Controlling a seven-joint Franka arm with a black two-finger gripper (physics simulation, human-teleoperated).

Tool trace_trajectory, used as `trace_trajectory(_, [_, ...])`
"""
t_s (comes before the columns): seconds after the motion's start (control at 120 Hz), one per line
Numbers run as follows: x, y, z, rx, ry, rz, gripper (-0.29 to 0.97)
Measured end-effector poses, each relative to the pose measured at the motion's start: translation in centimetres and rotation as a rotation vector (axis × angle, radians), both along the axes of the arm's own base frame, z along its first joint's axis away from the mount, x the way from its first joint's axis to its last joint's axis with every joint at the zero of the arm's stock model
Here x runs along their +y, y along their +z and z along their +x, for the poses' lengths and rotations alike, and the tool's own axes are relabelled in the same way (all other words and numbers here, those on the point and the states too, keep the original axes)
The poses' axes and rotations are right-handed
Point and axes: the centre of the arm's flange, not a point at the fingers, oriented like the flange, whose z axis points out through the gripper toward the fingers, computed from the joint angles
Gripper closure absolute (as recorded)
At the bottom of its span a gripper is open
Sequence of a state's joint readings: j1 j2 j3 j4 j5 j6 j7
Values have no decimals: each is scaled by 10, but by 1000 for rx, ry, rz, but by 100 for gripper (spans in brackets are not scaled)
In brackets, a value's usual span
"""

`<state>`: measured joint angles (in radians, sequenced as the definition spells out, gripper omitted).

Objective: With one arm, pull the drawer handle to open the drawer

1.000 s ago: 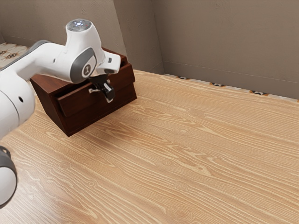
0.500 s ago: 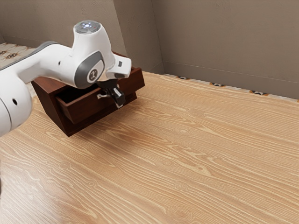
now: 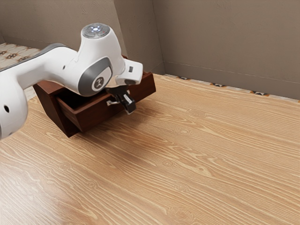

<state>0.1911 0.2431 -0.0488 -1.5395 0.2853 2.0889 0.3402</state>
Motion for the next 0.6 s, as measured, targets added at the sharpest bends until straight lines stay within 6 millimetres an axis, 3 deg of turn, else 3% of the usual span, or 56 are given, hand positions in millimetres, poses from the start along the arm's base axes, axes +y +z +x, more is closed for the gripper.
trace_trajectory(0.217, [-12, -1, -1, -4, 7, 1, 30])
trace_trajectory(0.3, [-12, 3, -4, -11, 15, 4, 37])
trace_trajectory(0.392, [-10, 19, -11, -36, 26, 8, 53])
trace_trajectory(0.433, [-12, 30, -14, -52, 27, 12, 50])
trace_trajectory(0.542, [-37, 51, -23, -82, -2, 15, 39])
trace_trajectory(0.6, [-72, 71, -31, -100, -44, 1, 29])
